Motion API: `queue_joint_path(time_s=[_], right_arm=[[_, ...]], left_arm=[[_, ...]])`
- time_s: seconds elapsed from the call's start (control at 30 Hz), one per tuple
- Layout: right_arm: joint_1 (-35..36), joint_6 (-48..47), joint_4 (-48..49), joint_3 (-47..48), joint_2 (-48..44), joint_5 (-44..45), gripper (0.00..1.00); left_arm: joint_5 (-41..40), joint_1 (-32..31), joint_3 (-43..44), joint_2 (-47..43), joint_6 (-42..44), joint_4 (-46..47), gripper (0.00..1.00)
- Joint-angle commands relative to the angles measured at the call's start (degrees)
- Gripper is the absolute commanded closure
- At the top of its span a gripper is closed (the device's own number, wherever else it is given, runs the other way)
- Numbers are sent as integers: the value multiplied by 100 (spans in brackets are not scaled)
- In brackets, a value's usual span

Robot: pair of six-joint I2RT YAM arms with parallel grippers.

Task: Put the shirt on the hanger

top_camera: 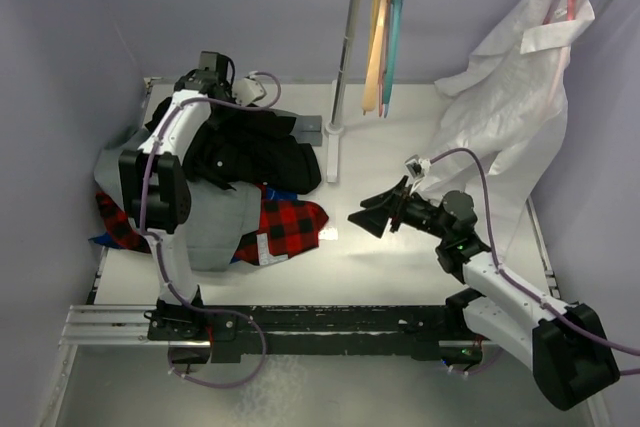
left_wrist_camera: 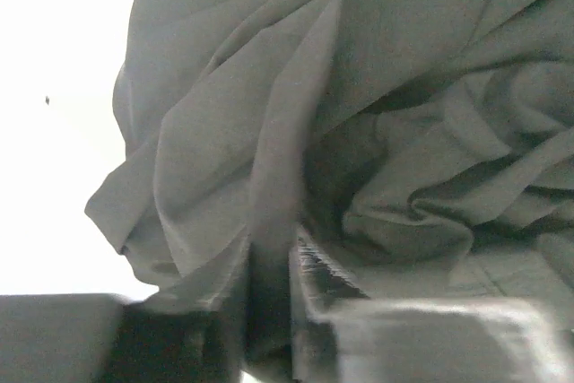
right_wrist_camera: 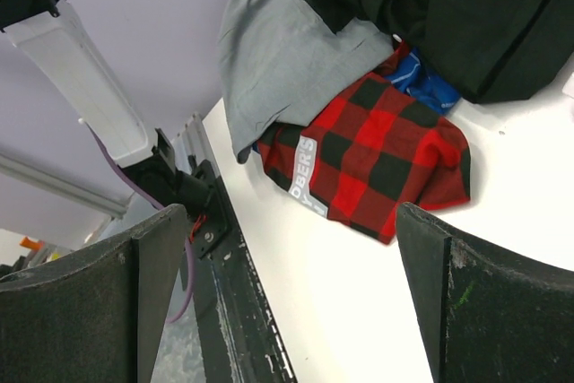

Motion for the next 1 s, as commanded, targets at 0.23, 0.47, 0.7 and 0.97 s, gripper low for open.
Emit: queue_joint_path(time_s=[0.23, 0.47, 0.7, 0.97], right_arm=[[41, -63, 640, -240, -44, 15, 3], [62, -135, -233, 11, -550, 1340, 3], [246, -529, 379, 117, -496, 2678, 0], [2028, -3397, 2220, 467, 1066, 3749, 0]], left_arm=[[1748, -33, 1653, -753, -541, -1566, 100], [2680, -154, 3610, -1385, -950, -2667, 100], [2134, -204, 4046, -1992, -831, -2625, 100], [1647, -275, 4504, -2639, -930, -2017, 99]])
